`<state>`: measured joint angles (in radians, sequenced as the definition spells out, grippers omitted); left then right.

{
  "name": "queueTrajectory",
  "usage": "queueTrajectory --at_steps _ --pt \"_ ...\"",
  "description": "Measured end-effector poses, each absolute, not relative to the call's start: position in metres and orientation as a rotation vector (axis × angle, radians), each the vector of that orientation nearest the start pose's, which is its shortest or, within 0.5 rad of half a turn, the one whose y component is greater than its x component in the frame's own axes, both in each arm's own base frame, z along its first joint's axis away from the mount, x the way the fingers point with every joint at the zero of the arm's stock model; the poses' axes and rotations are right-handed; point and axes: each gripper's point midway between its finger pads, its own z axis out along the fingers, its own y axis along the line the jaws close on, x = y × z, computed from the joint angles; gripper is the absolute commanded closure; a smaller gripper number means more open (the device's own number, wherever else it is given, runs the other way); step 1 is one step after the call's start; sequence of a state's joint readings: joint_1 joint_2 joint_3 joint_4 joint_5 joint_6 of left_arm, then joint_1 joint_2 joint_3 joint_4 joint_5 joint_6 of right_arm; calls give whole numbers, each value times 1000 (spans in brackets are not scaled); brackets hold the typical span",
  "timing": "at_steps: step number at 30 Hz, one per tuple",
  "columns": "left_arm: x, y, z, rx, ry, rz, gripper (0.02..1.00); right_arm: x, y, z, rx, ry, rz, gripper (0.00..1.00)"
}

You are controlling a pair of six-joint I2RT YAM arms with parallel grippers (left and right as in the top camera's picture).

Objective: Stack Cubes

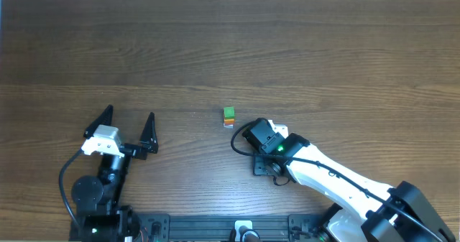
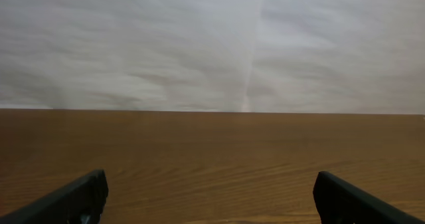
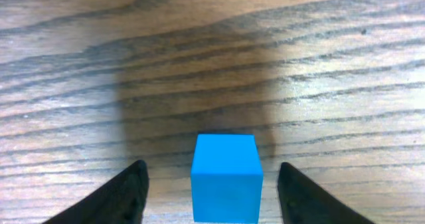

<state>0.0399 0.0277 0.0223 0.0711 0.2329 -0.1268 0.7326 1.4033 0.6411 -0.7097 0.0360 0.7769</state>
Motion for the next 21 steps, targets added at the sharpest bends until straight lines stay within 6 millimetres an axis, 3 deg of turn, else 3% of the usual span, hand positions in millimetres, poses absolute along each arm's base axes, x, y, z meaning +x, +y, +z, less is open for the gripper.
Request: queueTrajectory --at_steps 21 --pt "244 -30 195 62 1510 -245 20 167 139 0 71 3045 29 632"
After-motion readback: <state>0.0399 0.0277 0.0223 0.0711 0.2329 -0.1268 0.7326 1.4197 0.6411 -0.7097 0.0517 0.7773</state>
